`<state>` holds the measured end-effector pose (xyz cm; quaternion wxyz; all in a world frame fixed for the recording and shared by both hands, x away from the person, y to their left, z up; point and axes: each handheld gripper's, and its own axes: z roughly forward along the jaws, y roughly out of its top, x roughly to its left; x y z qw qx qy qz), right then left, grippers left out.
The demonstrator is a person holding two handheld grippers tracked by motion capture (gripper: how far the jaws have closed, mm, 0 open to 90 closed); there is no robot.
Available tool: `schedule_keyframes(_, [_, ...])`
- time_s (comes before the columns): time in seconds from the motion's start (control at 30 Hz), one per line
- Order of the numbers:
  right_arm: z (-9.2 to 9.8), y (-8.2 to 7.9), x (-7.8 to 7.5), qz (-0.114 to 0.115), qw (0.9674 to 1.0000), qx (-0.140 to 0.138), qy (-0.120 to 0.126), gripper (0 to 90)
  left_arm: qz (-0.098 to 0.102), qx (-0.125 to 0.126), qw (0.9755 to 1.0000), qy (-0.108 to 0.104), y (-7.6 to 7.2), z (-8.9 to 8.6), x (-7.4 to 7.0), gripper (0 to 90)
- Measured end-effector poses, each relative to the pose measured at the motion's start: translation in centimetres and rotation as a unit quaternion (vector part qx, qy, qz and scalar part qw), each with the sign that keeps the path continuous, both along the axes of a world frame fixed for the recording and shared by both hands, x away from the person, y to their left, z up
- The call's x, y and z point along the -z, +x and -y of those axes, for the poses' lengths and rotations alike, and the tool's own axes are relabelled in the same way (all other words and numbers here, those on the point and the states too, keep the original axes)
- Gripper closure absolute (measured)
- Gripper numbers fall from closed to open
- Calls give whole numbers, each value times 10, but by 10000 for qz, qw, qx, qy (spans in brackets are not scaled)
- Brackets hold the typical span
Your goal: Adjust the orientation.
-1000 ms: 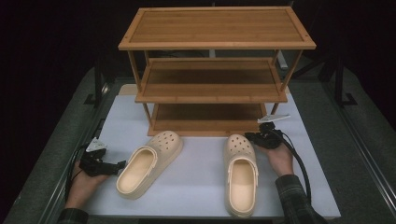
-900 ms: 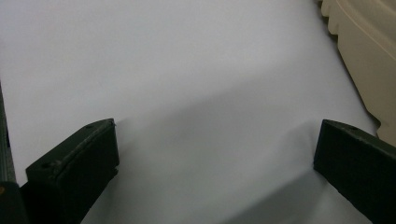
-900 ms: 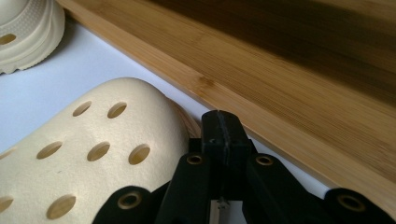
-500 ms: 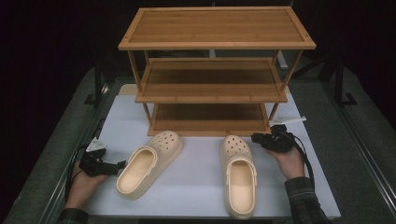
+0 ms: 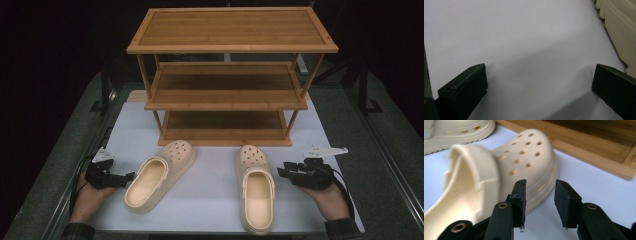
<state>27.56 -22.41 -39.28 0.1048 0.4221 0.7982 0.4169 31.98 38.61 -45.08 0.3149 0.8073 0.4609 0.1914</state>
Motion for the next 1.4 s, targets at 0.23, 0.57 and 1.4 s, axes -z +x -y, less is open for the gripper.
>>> schedule_keyframes(0.23, [-3,-27,2,-42,9997,-204,107,537,2,-2,10000,7,0,0,0,0])
schedule_keyframes(0.57, [-16,-41,5,-123,9991,-394,99,440,4,-1,10000,6,0,0,0,0])
schedule_keyframes(1.4, [-37,-41,19,-342,9975,-557,-279,515,4,-2,10000,5,0,0,0,0])
